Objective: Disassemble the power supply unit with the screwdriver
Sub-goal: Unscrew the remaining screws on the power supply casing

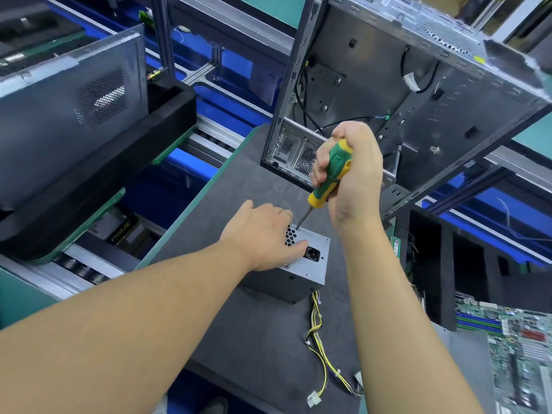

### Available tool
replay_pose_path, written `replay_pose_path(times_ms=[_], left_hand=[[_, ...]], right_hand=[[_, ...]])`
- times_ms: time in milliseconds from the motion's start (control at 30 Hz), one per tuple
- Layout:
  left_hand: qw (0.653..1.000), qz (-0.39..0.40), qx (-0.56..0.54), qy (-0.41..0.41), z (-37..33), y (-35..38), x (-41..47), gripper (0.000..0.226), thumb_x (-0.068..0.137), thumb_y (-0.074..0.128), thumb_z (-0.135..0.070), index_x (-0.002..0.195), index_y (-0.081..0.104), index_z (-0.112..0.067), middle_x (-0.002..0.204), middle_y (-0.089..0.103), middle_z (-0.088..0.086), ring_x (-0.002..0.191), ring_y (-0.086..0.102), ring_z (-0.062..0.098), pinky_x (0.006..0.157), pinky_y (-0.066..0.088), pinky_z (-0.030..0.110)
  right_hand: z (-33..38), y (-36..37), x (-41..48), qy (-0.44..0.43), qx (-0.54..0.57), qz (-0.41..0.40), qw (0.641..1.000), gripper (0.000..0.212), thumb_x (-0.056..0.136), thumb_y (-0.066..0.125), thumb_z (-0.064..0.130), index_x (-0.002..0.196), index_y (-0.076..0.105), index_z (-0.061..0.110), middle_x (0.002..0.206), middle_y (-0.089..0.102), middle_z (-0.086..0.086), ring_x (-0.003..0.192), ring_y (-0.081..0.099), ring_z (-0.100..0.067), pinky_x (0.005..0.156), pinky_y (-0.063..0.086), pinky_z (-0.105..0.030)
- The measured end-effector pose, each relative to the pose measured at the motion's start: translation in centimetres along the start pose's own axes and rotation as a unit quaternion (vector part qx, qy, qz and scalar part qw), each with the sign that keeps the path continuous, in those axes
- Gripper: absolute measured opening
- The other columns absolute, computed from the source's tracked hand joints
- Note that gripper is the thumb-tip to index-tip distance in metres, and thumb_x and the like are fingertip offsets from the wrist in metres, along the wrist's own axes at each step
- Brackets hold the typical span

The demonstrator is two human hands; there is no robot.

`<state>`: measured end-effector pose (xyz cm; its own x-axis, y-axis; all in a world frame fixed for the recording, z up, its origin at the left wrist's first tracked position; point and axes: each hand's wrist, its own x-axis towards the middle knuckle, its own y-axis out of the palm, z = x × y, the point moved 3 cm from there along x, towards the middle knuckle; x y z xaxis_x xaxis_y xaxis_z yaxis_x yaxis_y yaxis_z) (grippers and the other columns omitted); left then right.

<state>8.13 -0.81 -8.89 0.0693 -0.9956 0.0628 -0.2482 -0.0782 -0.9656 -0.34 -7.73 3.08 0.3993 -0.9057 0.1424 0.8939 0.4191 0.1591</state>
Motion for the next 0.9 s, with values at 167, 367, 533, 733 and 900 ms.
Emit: replay_pose_path(times_ms=[167,367,533,733,900], left_hand=[[1.000,-0.013,0.004,0.002,0.1,0.0,0.0,0.047,0.082,0.023,-0.070,0.084,0.041,-0.027,0.073,0.036,-0.014,0.080,0.035,0.013,0.073,0.021,0.035],[1.000,-0.020,0.009,0.005,0.1,-0.1,-0.1,0.049,0.082,0.023,-0.071,0.088,0.044,-0.027,0.084,0.053,-0.009,0.089,0.049,0.015,0.074,0.023,0.035],[1.000,-0.013,-0.001,0.000,-0.1,-0.3,-0.2,0.043,0.083,0.025,-0.069,0.077,0.036,-0.028,0.066,0.029,-0.013,0.077,0.035,0.015,0.073,0.022,0.036],[1.000,-0.012,0.000,-0.001,0.1,-0.3,-0.1,0.046,0.084,0.027,-0.069,0.086,0.044,-0.027,0.085,0.057,-0.009,0.080,0.038,0.013,0.074,0.026,0.035],[1.000,-0.010,0.001,-0.002,0.1,-0.2,0.0,0.048,0.084,0.027,-0.070,0.086,0.048,-0.027,0.087,0.059,-0.010,0.081,0.037,0.012,0.074,0.024,0.034]], right_hand=[[-0.2,-0.4,0.7,-0.035,-0.014,-0.027,0.999,0.028,0.093,0.060,0.034,0.085,0.043,0.014,0.068,0.059,0.005,0.050,0.049,-0.017,0.051,0.041,-0.032],[0.0,-1.0,0.5,-0.025,-0.034,-0.030,0.999,0.028,0.099,0.053,0.030,0.093,0.069,0.008,0.078,0.064,0.003,0.073,0.061,-0.019,0.078,0.056,-0.038],[-0.4,0.7,0.2,-0.013,0.000,0.002,1.000,0.030,0.102,0.037,0.032,0.095,0.057,0.012,0.074,0.061,-0.004,0.062,0.054,-0.020,0.062,0.047,-0.034],[-1.0,0.8,0.7,-0.016,0.029,0.022,0.999,0.044,0.084,0.068,0.052,0.088,0.040,0.018,0.064,0.050,0.001,0.046,0.036,-0.015,0.045,0.032,-0.025],[-0.8,-0.2,0.6,-0.042,0.011,-0.025,0.999,0.017,0.092,0.062,0.030,0.087,0.055,0.015,0.082,0.065,0.006,0.065,0.060,-0.013,0.069,0.052,-0.036]])
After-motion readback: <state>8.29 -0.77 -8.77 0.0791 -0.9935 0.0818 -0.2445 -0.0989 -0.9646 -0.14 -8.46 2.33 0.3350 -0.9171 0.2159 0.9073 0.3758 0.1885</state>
